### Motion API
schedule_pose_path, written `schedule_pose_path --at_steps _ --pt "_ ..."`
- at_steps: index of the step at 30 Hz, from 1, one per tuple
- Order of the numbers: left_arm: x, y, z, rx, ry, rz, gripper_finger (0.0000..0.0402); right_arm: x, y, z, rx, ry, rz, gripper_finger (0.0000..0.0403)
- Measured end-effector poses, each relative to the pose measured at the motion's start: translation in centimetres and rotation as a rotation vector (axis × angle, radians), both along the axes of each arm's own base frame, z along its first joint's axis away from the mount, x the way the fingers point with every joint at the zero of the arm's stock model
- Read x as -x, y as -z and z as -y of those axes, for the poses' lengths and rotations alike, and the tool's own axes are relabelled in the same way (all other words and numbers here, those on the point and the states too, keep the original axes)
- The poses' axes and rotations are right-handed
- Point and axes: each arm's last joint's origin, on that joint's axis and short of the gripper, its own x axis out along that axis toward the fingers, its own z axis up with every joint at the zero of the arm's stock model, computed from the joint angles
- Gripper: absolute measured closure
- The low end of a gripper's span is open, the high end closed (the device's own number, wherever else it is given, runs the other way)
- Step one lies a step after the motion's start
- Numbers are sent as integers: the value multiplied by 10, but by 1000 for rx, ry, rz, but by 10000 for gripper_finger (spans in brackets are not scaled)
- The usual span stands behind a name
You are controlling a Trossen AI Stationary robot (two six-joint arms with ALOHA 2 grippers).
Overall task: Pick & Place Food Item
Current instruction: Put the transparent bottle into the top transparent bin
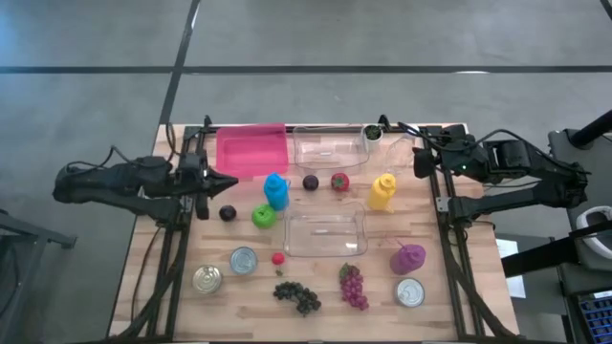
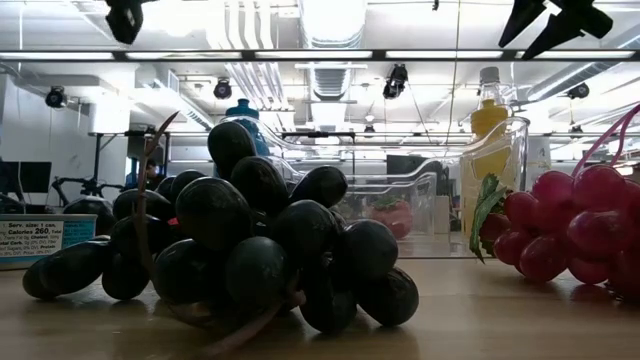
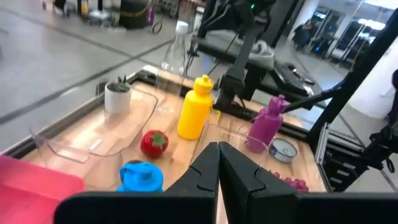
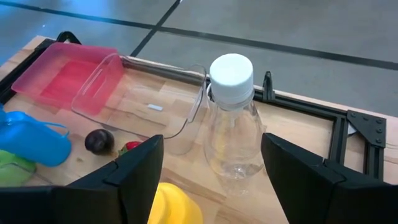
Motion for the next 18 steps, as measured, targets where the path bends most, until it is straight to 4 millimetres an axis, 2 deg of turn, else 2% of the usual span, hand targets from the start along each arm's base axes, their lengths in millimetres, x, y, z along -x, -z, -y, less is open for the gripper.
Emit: schedule_pose_path --at_steps 5,10,13,18 --pt "-11 -8 1 0 -1 -22 387 -1 2 0 -11 -13 -10 131" --pt "-14 -9 1 0 -1 -26 387 -1 5 0 48 -67 -93 139" --pt "-13 -10 1 0 -1 -23 387 0 13 1 106 -83 -164 145" --pt "-13 -10 1 0 -1 -23 387 -1 38 2 117 -63 -241 153"
